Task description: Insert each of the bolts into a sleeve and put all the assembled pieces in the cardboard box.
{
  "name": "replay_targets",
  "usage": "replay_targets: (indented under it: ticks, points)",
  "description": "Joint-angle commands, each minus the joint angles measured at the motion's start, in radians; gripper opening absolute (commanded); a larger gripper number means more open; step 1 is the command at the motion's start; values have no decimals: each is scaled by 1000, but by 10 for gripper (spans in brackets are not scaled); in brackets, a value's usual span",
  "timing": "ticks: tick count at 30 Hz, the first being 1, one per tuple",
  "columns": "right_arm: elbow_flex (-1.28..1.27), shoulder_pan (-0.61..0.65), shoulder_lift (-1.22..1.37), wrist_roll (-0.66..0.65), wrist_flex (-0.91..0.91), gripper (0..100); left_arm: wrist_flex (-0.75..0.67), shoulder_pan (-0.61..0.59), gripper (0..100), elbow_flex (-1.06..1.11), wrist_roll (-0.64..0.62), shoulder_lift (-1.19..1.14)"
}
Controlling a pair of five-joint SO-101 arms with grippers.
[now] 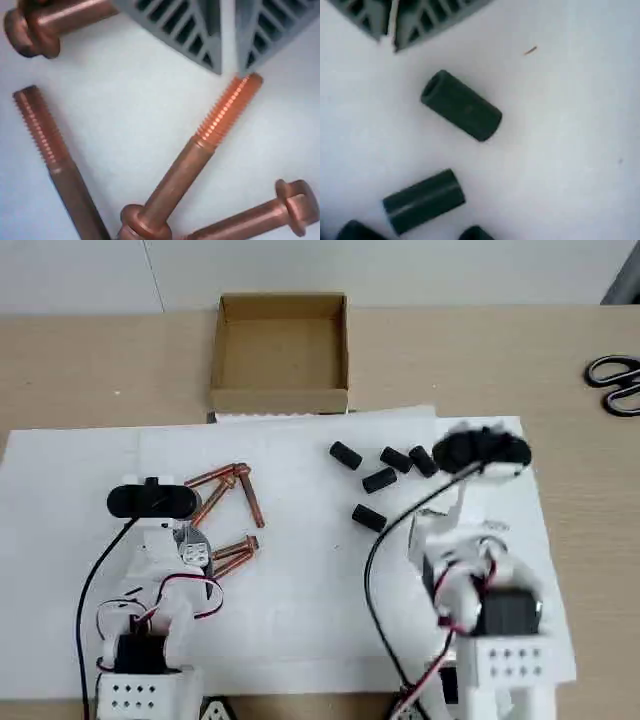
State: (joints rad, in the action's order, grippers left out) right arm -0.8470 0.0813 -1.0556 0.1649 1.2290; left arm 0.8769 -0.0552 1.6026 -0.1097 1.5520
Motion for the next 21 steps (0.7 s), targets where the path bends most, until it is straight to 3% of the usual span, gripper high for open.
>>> replay_targets:
  ticks: [1, 8, 16, 18, 21]
  points:
    - [229, -22, 163, 12, 105, 3, -20, -2, 7, -7, 3, 11]
    - [500, -30, 357, 8, 312, 3, -23, 3, 8, -7, 3, 11]
    - [568, -31, 394, 3, 429, 3, -21, 52, 9, -7, 8, 11]
    - [568, -31, 395, -69, 455, 4, -15, 57, 11, -10, 72, 11]
    - [565, -36, 395, -227, 466, 4, -15, 58, 41, -18, 282, 11]
